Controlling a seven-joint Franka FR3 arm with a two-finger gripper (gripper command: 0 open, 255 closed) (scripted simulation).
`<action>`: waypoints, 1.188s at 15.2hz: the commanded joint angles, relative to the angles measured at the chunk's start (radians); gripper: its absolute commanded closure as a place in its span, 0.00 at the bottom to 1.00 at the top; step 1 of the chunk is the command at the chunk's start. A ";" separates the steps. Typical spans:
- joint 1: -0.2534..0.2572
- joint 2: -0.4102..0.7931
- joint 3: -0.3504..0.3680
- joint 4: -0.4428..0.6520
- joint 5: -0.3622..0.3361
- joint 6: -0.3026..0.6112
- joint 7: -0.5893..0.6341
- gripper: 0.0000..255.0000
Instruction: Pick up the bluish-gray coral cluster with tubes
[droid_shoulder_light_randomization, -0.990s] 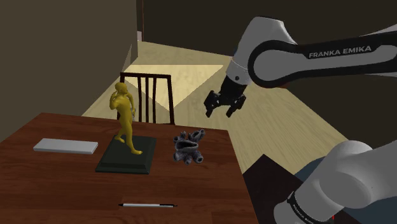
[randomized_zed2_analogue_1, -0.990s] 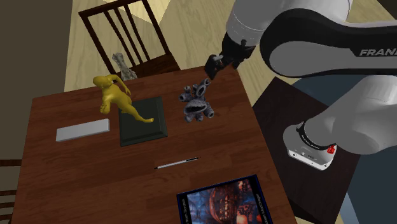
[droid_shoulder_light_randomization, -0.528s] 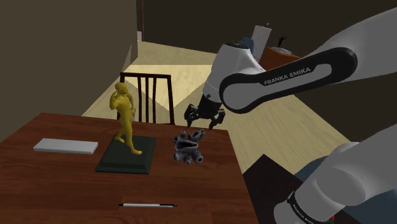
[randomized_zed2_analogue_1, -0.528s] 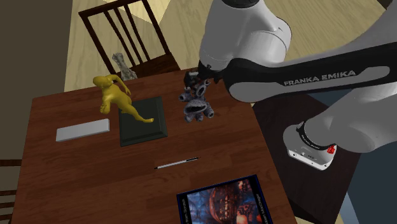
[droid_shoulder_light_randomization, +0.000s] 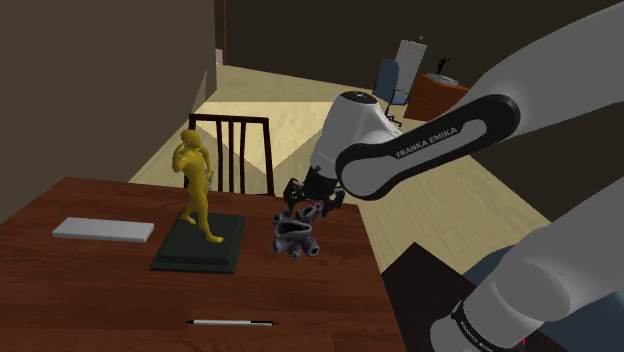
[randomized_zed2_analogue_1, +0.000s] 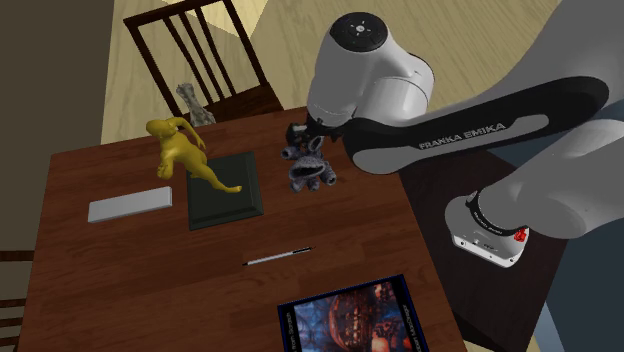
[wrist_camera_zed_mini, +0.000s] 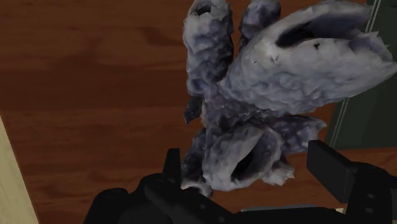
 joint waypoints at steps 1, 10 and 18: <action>-0.004 0.016 0.004 -0.010 -0.010 0.025 0.007 0.00; -0.003 0.013 0.004 -0.013 -0.007 0.025 0.006 1.00; 0.013 -0.053 -0.018 0.022 0.030 -0.071 -0.026 1.00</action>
